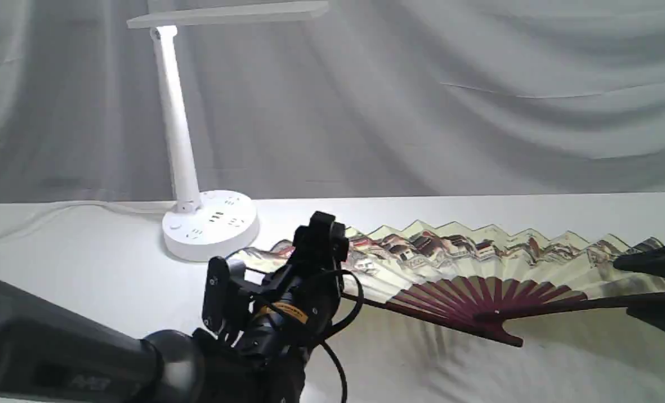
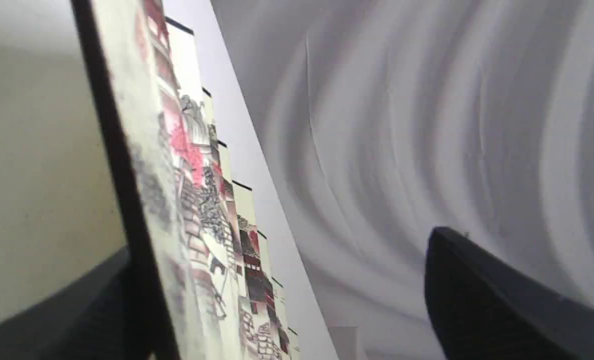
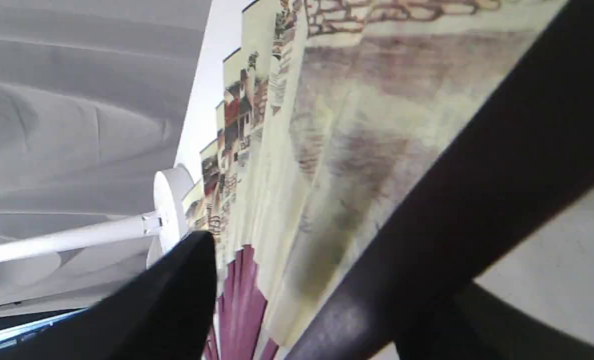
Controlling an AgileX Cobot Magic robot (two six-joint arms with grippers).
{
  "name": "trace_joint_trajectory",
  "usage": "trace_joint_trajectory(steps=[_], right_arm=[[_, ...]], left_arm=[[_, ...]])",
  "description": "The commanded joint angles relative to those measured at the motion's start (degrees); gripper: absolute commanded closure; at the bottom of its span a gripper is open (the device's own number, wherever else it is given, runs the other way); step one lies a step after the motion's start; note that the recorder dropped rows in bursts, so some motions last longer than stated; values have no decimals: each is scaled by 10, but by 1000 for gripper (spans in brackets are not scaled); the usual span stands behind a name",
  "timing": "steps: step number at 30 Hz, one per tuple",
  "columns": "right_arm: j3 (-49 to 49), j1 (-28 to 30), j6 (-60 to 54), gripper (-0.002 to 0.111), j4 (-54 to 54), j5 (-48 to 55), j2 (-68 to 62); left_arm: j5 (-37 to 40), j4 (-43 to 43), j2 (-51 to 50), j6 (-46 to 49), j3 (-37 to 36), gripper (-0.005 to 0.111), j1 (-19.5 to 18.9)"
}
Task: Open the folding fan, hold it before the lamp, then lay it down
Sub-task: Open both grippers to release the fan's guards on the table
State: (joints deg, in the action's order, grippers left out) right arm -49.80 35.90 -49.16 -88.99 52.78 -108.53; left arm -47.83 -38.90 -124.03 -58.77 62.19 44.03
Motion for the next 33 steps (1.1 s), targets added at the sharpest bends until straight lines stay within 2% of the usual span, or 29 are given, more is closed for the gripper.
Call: trace_joint_trajectory(steps=[1, 6, 15, 23, 33], right_arm=[[3, 1, 1, 56, 31, -21, 1], [3, 1, 1, 56, 74, -41, 1], [3, 1, -18, 56, 55, -51, 1], [3, 1, -33, 56, 146, -133, 1], [3, 1, -28, 56, 210, -152, 1]], left_arm=[[39, 1, 21, 55, 1, 36, -9], [74, 0, 28, 64, 1, 36, -18], [108, 0, 28, 64, 1, 38, -18], [132, 20, 28, 69, 1, 38, -21], [217, 65, 61, 69, 1, 38, -47]])
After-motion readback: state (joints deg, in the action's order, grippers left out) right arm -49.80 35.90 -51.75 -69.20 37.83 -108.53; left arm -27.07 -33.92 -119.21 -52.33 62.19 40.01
